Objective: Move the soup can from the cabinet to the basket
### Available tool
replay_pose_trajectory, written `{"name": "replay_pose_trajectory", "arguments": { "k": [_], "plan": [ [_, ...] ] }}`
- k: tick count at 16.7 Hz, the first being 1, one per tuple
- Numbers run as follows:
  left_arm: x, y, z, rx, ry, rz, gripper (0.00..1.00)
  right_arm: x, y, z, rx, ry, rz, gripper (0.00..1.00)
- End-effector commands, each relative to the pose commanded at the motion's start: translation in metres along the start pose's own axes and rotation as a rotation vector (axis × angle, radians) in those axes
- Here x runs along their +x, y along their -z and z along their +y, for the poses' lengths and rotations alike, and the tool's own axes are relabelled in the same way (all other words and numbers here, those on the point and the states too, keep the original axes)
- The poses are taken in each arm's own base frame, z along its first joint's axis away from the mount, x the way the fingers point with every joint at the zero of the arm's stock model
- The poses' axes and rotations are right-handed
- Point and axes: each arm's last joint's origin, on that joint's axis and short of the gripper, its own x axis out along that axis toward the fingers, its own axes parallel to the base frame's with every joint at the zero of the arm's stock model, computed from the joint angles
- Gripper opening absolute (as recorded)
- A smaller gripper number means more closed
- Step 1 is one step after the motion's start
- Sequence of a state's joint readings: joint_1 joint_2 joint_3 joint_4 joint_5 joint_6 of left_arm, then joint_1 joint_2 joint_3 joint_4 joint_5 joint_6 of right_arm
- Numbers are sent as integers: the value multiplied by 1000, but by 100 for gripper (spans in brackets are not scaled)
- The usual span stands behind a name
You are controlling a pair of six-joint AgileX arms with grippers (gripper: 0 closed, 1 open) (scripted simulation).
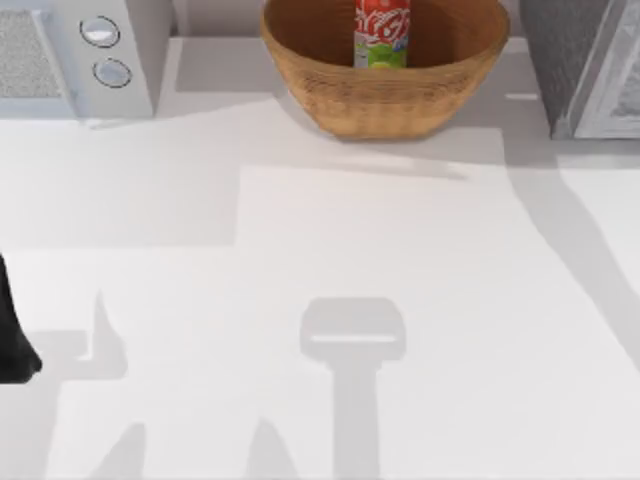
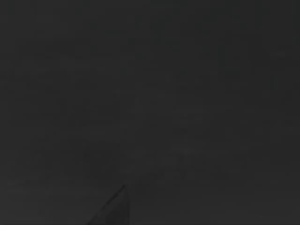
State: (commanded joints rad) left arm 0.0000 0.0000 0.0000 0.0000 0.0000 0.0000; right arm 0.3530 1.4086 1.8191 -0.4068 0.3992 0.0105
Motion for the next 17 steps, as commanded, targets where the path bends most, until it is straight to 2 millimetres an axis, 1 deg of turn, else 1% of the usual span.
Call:
{"name": "replay_pose_trajectory", "arguments": {
  "k": [1, 4, 5, 7, 10, 13, 15, 17],
  "plan": [
    [0, 0, 0, 0, 0, 0, 100, 4, -1, -1, 2, 1, -5, 100],
    [0, 0, 0, 0, 0, 0, 100, 5, -1, -2, 3, 1, -7, 100],
    [0, 0, 0, 0, 0, 0, 100, -3, -4, -2, 6, -6, -19, 100],
    [0, 0, 0, 0, 0, 0, 100, -4, -3, -3, 6, -6, -18, 100],
    [0, 0, 0, 0, 0, 0, 100, -16, 5, -13, 4, -9, -16, 100],
    [0, 0, 0, 0, 0, 0, 100, -40, 28, -29, 0, -15, -6, 100],
    [0, 0, 0, 0, 0, 0, 100, -60, 53, -42, -3, -19, 6, 100],
    [0, 0, 0, 0, 0, 0, 100, -82, 86, -55, -6, -24, 19, 100]
  ]
}}
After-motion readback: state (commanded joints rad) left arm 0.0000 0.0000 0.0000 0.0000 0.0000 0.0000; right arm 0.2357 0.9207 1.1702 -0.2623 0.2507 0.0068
